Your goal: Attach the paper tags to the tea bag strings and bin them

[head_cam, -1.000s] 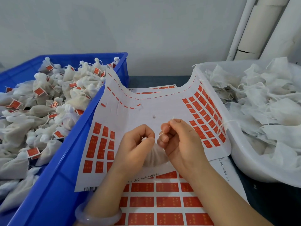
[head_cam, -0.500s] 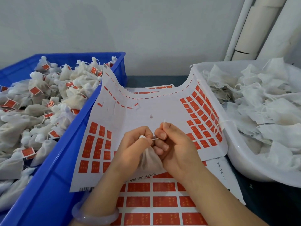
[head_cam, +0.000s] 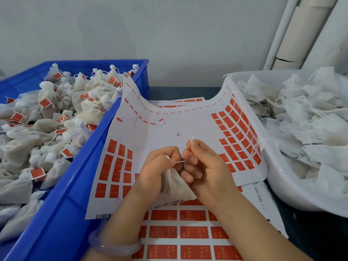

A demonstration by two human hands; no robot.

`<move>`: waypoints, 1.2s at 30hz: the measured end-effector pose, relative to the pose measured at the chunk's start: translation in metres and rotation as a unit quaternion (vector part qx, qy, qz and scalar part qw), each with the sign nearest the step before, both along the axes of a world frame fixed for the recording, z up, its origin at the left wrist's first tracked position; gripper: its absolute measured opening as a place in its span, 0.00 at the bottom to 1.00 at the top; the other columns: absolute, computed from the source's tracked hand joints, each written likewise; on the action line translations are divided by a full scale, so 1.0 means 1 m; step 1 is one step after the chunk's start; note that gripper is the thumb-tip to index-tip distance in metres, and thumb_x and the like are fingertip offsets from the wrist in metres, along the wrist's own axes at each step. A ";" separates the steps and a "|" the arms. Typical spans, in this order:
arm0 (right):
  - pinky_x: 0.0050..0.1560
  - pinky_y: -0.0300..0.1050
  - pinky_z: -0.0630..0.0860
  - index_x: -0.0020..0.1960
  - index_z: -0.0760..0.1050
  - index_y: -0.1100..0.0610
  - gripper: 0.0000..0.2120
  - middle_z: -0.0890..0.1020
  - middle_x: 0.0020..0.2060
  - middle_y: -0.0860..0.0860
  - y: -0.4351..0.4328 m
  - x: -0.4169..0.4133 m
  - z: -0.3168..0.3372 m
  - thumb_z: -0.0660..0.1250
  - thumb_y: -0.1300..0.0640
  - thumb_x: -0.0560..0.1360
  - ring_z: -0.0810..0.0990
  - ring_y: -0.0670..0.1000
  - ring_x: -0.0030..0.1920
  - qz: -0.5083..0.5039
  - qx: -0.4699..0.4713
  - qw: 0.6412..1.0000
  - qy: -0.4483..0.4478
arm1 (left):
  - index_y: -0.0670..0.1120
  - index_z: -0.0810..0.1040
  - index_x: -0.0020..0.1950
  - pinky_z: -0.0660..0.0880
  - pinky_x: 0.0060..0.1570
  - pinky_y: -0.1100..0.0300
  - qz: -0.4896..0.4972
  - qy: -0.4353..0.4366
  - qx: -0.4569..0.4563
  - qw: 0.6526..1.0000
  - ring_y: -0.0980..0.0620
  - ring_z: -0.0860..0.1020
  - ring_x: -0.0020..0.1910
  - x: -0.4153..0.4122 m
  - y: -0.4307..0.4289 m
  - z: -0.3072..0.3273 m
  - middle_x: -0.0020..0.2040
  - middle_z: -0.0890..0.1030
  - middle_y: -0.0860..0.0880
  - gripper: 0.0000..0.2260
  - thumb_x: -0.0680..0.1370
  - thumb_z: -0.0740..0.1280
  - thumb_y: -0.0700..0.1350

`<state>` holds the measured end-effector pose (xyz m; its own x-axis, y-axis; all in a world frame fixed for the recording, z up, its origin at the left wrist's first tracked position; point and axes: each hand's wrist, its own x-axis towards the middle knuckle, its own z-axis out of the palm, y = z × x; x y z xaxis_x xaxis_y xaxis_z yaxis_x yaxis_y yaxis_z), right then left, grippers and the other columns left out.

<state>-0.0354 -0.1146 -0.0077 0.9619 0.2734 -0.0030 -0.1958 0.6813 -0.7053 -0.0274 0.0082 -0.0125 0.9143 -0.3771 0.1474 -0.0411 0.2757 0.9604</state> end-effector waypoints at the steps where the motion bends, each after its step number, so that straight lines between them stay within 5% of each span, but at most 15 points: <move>1: 0.21 0.37 0.68 0.31 0.74 0.55 0.12 0.70 0.25 0.48 -0.001 0.001 0.000 0.62 0.56 0.73 0.63 0.44 0.21 -0.003 -0.018 1.000 0.006 | 0.45 0.67 0.27 0.71 0.28 0.63 0.004 0.004 0.003 1.000 0.51 0.74 0.25 -0.001 -0.001 0.000 0.25 0.72 0.45 0.08 0.67 0.54 0.38; 3: 0.22 0.38 0.68 0.31 0.75 0.54 0.15 0.74 0.26 0.49 -0.004 0.005 0.000 0.59 0.56 0.76 0.66 0.45 0.22 -0.030 -0.068 0.997 0.021 | 0.45 0.65 0.27 0.69 0.26 0.64 0.035 0.007 0.035 0.999 0.53 0.70 0.24 -0.002 -0.005 0.000 0.25 0.69 0.47 0.07 0.66 0.55 0.38; 6: 0.27 0.38 0.74 0.46 0.77 0.51 0.11 0.83 0.38 0.48 -0.014 0.012 -0.001 0.57 0.52 0.80 0.78 0.47 0.28 -0.139 -0.205 0.969 0.018 | 0.50 0.67 0.22 0.64 0.24 0.66 0.073 0.034 0.054 0.995 0.57 0.65 0.23 -0.002 -0.005 0.000 0.23 0.67 0.52 0.11 0.64 0.56 0.40; 8: 0.38 0.35 0.78 0.50 0.73 0.43 0.07 0.82 0.44 0.40 -0.022 0.015 -0.005 0.56 0.51 0.80 0.81 0.41 0.41 -0.196 -0.415 0.886 -0.068 | 0.51 0.69 0.22 0.64 0.25 0.64 0.101 0.050 0.016 0.993 0.57 0.65 0.23 -0.001 -0.003 0.003 0.23 0.67 0.53 0.12 0.64 0.56 0.40; 11: 0.58 0.31 0.70 0.55 0.70 0.37 0.14 0.74 0.55 0.29 -0.026 0.013 -0.012 0.55 0.56 0.80 0.72 0.32 0.56 -0.081 -0.584 0.784 -0.193 | 0.48 0.70 0.23 0.65 0.24 0.64 0.131 0.060 -0.056 0.988 0.55 0.66 0.22 0.001 0.005 0.006 0.23 0.68 0.51 0.10 0.64 0.57 0.41; 15: 0.55 0.31 0.64 0.66 0.69 0.43 0.16 0.73 0.64 0.39 -0.022 0.013 -0.022 0.55 0.52 0.81 0.71 0.41 0.63 0.042 -0.699 0.671 -0.243 | 0.50 0.68 0.22 0.66 0.25 0.64 0.186 0.033 -0.078 0.979 0.55 0.67 0.22 0.003 0.017 0.005 0.23 0.68 0.51 0.14 0.68 0.57 0.43; 18: 0.48 0.29 0.67 0.63 0.72 0.44 0.13 0.77 0.60 0.41 -0.025 0.016 -0.018 0.57 0.51 0.80 0.76 0.43 0.57 -0.005 -0.719 0.659 -0.224 | 0.49 0.67 0.22 0.65 0.28 0.63 0.294 0.078 -0.055 0.951 0.54 0.68 0.25 0.004 0.021 0.002 0.24 0.69 0.50 0.21 0.76 0.56 0.40; 24: 0.46 0.30 0.68 0.61 0.73 0.46 0.12 0.79 0.57 0.43 -0.027 0.018 -0.016 0.58 0.53 0.79 0.78 0.44 0.54 -0.047 -0.732 0.648 -0.206 | 0.49 0.70 0.26 0.69 0.31 0.62 0.388 0.189 0.004 0.902 0.55 0.73 0.30 0.010 0.020 0.002 0.24 0.73 0.54 0.16 0.75 0.61 0.43; 28: 0.55 0.36 0.71 0.64 0.70 0.46 0.17 0.77 0.60 0.43 -0.019 0.016 -0.016 0.60 0.44 0.77 0.76 0.44 0.58 -0.045 -0.748 0.629 -0.209 | 0.47 0.70 0.31 0.69 0.32 0.61 0.401 0.225 0.018 0.888 0.54 0.73 0.30 0.013 0.020 0.000 0.28 0.72 0.51 0.11 0.74 0.61 0.43; 31: 0.66 0.42 0.63 0.69 0.64 0.43 0.21 0.68 0.67 0.44 -0.012 0.018 -0.018 0.57 0.42 0.78 0.67 0.45 0.65 -0.029 -0.787 0.564 -0.247 | 0.47 0.71 0.32 0.69 0.31 0.62 0.404 0.236 0.013 0.884 0.54 0.74 0.31 0.013 0.020 -0.001 0.28 0.73 0.51 0.10 0.74 0.61 0.44; 36: 0.65 0.40 0.56 0.67 0.67 0.42 0.16 0.65 0.67 0.42 -0.004 0.024 -0.023 0.57 0.49 0.79 0.61 0.44 0.65 0.019 -0.745 0.611 -0.267 | 0.47 0.70 0.31 0.69 0.31 0.61 0.403 0.240 0.010 0.883 0.54 0.74 0.31 0.015 0.020 -0.002 0.27 0.73 0.51 0.11 0.74 0.61 0.44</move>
